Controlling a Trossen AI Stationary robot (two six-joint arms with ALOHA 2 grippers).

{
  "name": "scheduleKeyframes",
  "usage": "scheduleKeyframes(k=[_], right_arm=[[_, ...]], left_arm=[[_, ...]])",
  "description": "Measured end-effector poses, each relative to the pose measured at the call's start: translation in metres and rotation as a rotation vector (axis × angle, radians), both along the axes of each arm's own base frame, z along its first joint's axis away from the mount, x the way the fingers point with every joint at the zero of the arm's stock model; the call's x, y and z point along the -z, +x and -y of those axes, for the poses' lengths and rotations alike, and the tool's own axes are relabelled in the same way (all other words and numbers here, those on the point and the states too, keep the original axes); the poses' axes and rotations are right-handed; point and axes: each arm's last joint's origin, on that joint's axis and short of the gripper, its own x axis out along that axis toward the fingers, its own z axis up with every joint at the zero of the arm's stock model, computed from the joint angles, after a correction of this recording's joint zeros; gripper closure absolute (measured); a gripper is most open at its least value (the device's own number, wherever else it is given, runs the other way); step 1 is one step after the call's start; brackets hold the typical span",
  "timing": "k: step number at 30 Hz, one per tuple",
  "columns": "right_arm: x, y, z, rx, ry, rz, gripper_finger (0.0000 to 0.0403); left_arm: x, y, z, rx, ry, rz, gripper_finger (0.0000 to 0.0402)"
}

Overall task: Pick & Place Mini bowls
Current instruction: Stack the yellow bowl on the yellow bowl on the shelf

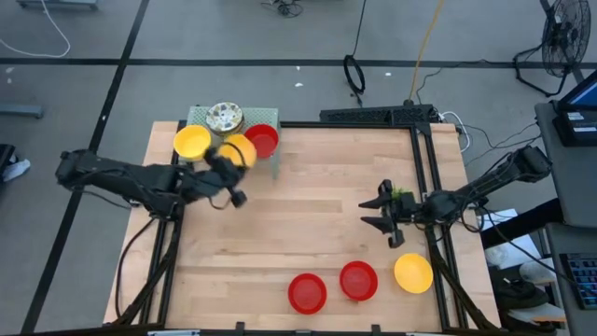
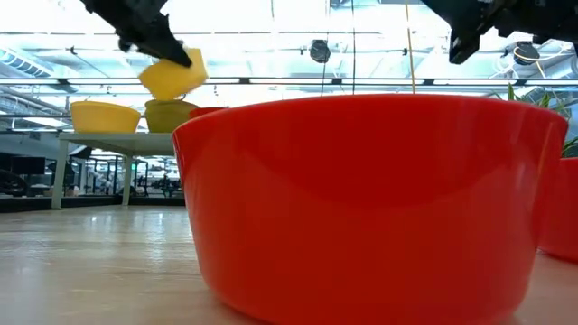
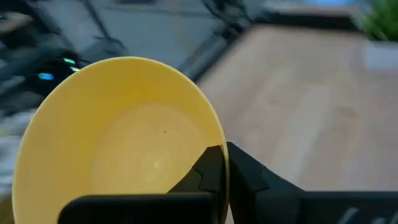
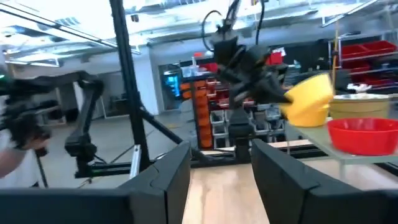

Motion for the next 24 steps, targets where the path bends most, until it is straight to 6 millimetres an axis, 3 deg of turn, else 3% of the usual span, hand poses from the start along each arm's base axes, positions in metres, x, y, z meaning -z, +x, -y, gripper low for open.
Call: scheduleKeyframes(k=[8, 17, 24], right_arm=[[0.010, 0.005, -0.001, -0.021, 0.016, -0.140, 0.0248], [-0.006, 0.020, 0.001, 0.048, -0.022, -0.418, 0.0248], [-0.021, 0.023, 0.001, 0.057, -0.036, -0.450, 0.0248]], left_arm=[[-0.019, -0.039, -0.021, -0.278, 0.091, 0.090, 0.0395], [0.001, -0.071, -0.042, -0.561, -0.001, -0.022, 0.0394], [0.003, -0.074, -0.050, -0.607, -0.061, -0.038, 0.0382]])
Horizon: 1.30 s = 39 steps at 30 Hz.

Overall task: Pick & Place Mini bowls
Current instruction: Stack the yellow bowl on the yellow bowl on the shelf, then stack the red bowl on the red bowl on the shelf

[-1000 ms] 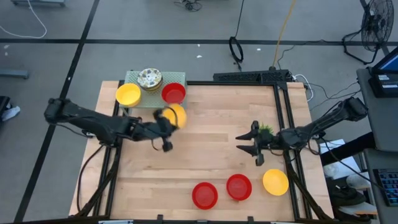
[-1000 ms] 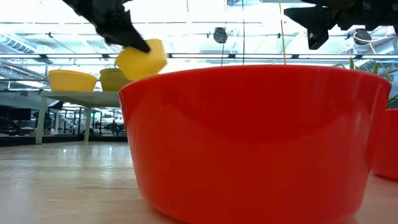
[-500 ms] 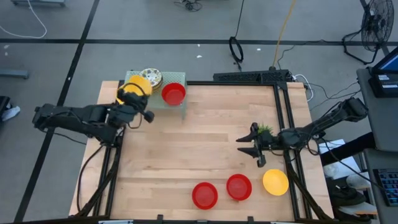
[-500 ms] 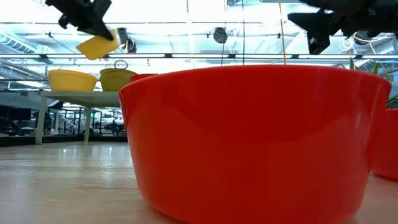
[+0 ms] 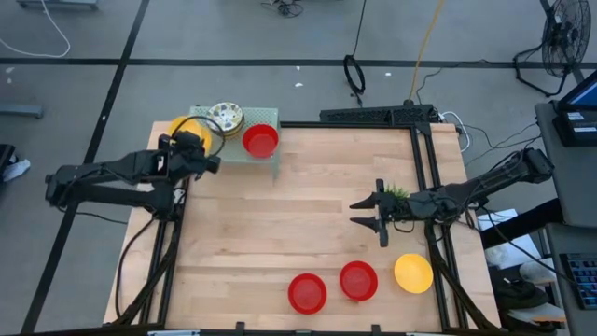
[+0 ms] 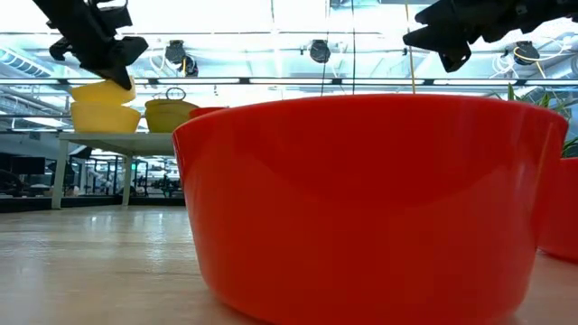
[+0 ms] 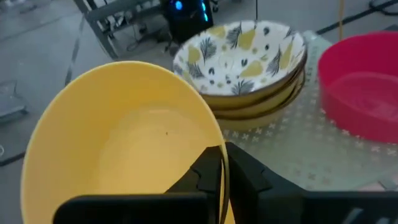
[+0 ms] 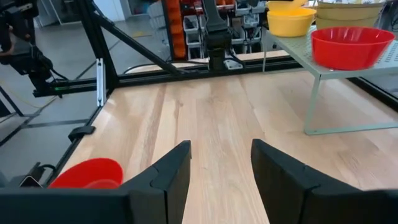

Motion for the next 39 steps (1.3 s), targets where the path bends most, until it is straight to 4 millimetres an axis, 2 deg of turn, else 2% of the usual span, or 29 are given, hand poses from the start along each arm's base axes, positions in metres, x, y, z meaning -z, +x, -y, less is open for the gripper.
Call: scheduleKeyframes(k=[10, 17, 26, 33, 39], right_arm=[[0.001, 0.000, 0.000, 0.000, -0.005, -0.014, 0.0248], [0.002, 0.000, 0.000, -0.001, -0.012, -0.018, 0.0248], [-0.002, 0.000, 0.003, 0.049, -0.074, -0.034, 0.0248], [-0.022, 0.002, 0.004, 0.059, -0.074, -0.052, 0.0248], [-0.032, 0.009, 0.001, 0.078, -0.017, -0.106, 0.0248]], left_arm=[[0.005, -0.004, -0.008, 0.015, -0.142, -0.021, 0.0390], [0.005, -0.006, -0.011, -0.009, -0.145, -0.018, 0.0310], [0.000, -0.003, -0.016, -0.026, -0.055, -0.033, 0.0207], [-0.008, 0.005, -0.018, 0.030, -0.006, 0.036, 0.0178], [-0.018, 0.014, -0.015, 0.193, -0.099, 0.202, 0.0176]])
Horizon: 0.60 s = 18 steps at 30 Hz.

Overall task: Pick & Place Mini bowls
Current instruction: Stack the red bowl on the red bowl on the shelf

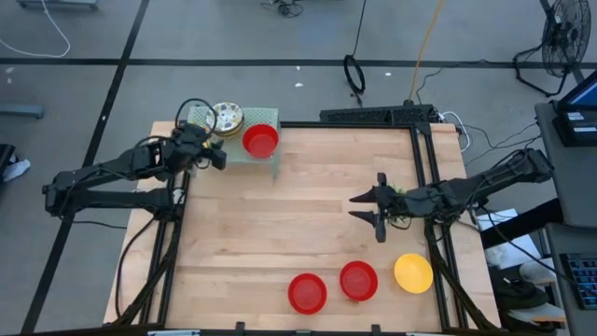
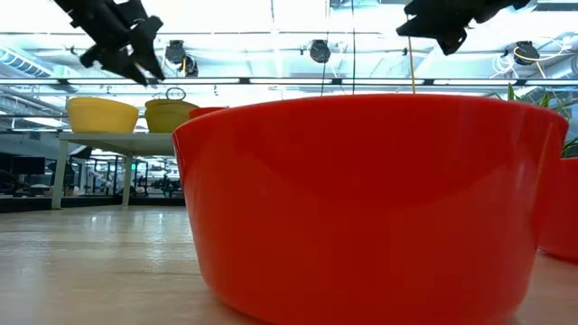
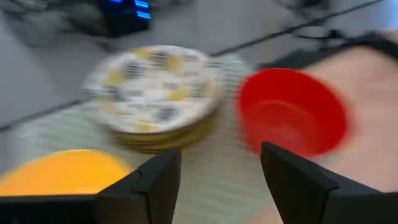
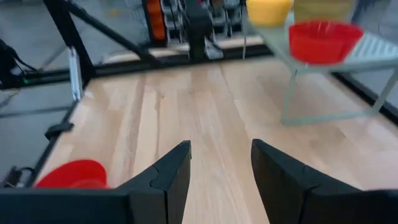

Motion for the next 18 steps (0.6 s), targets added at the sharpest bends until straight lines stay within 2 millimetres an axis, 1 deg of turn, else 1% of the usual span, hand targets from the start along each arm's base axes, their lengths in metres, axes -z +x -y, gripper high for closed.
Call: scheduleKeyframes(k=[4, 8, 10, 14, 18], right_arm=[[0.005, 0.015, -0.006, 0.014, 0.019, -0.104, 0.0248], [0.006, 0.034, -0.019, -0.024, 0.066, -0.252, 0.0248], [0.005, 0.043, -0.030, -0.070, 0.098, -0.323, 0.0248], [0.002, 0.060, -0.057, -0.166, 0.135, -0.433, 0.0248], [0.007, 0.069, -0.081, -0.217, 0.195, -0.564, 0.0248]], left_arm=[[-0.004, 0.008, 0.004, 0.143, -0.092, 0.121, 0.0176], [-0.006, 0.014, 0.010, 0.271, -0.150, 0.174, 0.0176], [-0.007, 0.016, 0.013, 0.310, -0.159, 0.190, 0.0176], [-0.008, 0.018, 0.018, 0.331, -0.172, 0.203, 0.0176], [-0.008, 0.019, 0.022, 0.358, -0.177, 0.203, 0.0176]])
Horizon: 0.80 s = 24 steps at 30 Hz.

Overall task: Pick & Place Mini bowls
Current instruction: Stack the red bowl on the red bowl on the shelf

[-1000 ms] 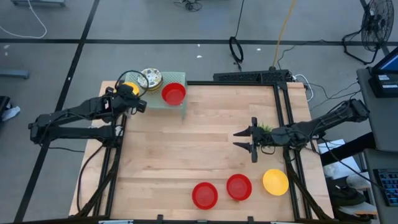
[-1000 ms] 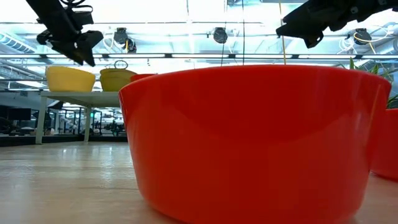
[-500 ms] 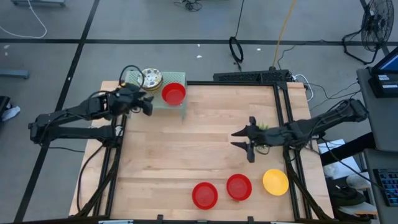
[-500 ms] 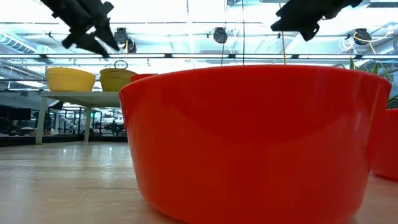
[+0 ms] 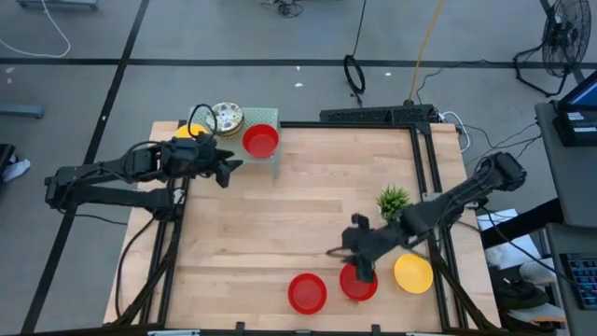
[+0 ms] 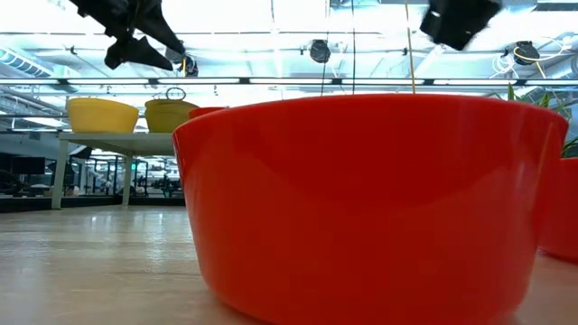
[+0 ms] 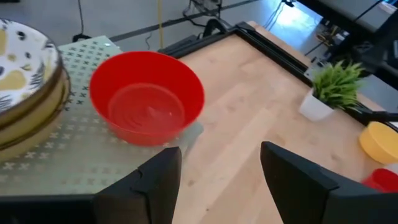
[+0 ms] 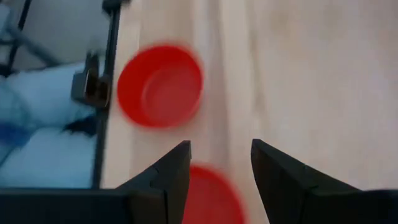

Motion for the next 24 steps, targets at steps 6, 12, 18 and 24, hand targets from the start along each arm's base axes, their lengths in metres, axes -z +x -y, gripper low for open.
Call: scheduleKeyframes(k=[6, 12, 18, 24], right_arm=[[0.025, -0.002, -0.026, 0.067, 0.227, -0.271, 0.0248], [0.050, -0.001, -0.055, 0.078, 0.368, -0.447, 0.0248], [0.072, 0.001, -0.076, -0.083, 0.316, -0.432, 0.0248], [0.091, 0.006, -0.079, -0.178, 0.166, -0.379, 0.0248]], left_arm=[[0.001, 0.003, 0.008, 0.039, -0.021, 0.004, 0.0176], [0.001, 0.005, 0.016, 0.079, -0.046, 0.017, 0.0176], [0.001, 0.006, 0.025, 0.126, -0.066, 0.026, 0.0176], [-0.001, 0.007, 0.034, 0.170, -0.090, 0.053, 0.0176]])
